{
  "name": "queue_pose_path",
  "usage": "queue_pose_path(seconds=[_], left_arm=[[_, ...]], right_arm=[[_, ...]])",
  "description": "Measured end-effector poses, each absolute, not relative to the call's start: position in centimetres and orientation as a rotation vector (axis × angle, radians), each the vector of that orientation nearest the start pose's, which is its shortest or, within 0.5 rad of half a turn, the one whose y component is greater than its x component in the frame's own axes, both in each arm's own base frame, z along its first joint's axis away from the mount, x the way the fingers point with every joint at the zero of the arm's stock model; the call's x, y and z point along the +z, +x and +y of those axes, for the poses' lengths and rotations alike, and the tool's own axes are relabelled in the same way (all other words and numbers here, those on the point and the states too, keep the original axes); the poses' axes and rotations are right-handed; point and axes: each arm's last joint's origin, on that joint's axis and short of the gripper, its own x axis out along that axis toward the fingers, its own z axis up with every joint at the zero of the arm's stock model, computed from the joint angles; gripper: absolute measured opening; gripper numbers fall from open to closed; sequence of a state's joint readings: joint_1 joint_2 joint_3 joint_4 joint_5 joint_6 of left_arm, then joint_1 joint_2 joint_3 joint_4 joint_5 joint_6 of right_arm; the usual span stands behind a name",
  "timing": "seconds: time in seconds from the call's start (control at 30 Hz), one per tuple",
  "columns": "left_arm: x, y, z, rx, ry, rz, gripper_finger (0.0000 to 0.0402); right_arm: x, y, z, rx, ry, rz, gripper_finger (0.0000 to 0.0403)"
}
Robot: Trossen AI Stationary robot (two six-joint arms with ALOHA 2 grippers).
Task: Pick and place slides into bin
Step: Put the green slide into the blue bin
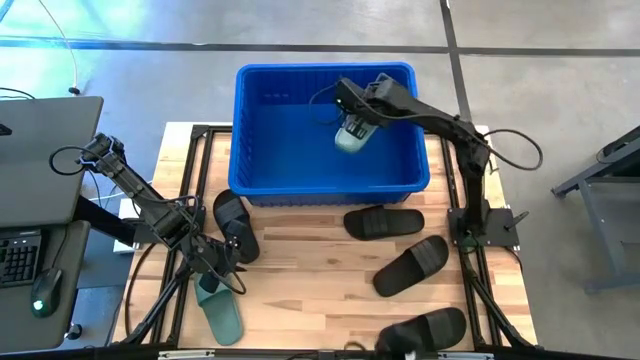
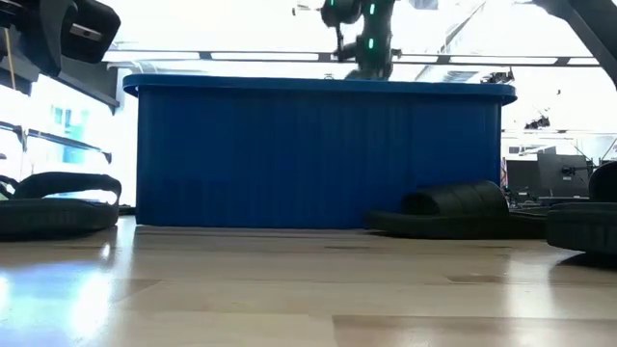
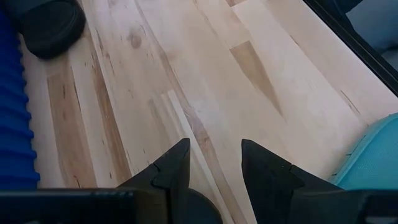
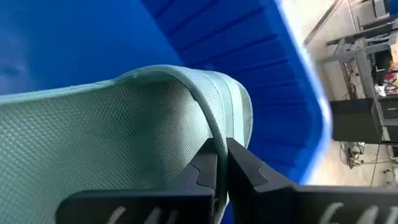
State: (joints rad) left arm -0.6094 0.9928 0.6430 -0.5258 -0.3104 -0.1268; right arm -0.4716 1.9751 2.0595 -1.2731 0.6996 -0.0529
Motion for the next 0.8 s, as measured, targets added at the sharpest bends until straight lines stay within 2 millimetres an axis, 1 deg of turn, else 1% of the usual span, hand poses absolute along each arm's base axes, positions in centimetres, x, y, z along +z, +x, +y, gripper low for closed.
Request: queue_pose_path(seconds=[0.1,0.2,0.3,0.4,0.57,0.7,0.8], left_arm=[[22.4,15.9,-10.0,-0.22,0.273,0.798,0.0128],[22.4,15.9,-10.0,-0.22,0.273,0.798,0.0128],[22.4,15.9,-10.0,-0.214,0.275,0.796,0.0128],[22.4,15.9,-9.9,-0.206,0.278,0.794,0.0128],[22.4,15.9,-9.9,-0.205,0.278,0.793,0.0128],[22.4,15.9,-9.9,-0.197,0.262,0.793,0.0128],[22.4,15.9,-9.9,-0.191,0.247,0.794,0.0128]], right_arm=[[30.7,34.5,-21.7,-0.952,-0.178,1.294,0.0],[27.0,34.0,-22.9,-0.931,-0.183,1.337,0.0],[24.0,32.8,-23.6,-0.925,-0.181,1.421,0.0],[21.5,31.3,-23.9,-0.908,-0.163,1.518,0.0],[19.2,29.8,-24.0,-0.898,-0.15,1.583,0.0001],[18.9,29.9,-24.0,-0.862,-0.211,1.604,0.0014],[19.0,30.2,-24.0,-0.84,-0.222,1.595,0.0036]])
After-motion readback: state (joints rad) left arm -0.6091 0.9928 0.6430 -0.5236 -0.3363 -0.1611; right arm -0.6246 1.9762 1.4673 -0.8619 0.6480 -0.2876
